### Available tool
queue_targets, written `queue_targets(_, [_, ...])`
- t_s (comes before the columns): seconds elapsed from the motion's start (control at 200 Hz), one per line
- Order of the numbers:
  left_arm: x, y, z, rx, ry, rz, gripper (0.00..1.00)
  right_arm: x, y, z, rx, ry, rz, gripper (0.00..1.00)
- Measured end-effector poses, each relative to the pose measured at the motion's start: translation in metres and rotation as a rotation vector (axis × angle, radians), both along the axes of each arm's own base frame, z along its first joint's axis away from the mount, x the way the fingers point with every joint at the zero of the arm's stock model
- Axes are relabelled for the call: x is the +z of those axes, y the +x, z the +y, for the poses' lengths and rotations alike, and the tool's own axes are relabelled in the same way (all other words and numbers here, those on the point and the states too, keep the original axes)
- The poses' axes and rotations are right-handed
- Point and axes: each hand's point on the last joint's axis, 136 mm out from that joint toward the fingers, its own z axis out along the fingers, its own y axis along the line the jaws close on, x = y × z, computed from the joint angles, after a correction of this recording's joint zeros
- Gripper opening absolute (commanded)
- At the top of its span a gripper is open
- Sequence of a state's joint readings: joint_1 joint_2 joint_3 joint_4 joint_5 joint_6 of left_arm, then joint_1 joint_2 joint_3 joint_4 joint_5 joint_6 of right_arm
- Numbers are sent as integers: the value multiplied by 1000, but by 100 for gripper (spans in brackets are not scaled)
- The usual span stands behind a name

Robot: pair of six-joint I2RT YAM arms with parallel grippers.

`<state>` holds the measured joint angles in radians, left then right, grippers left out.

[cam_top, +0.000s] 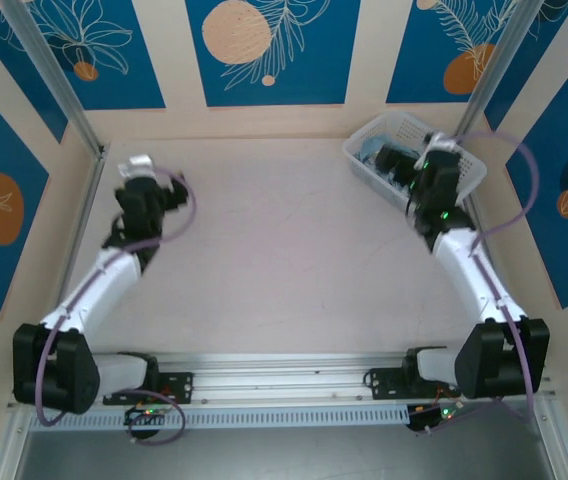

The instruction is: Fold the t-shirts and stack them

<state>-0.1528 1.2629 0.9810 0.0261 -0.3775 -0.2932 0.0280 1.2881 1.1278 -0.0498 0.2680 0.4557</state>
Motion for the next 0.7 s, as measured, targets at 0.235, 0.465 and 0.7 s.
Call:
queue_targets(0.235, [-4,38,-31,-85,-249,172,90,-12,70,-20,14,60,281,70])
queue_targets(0.465, [-42,20,-152,-428,-364,381,86,-137,86,-9,151,14,679,71])
queue_targets(0.7, [-27,-2,-208,-602,-399,399,86,-173,85,-3,191,-7,816,63])
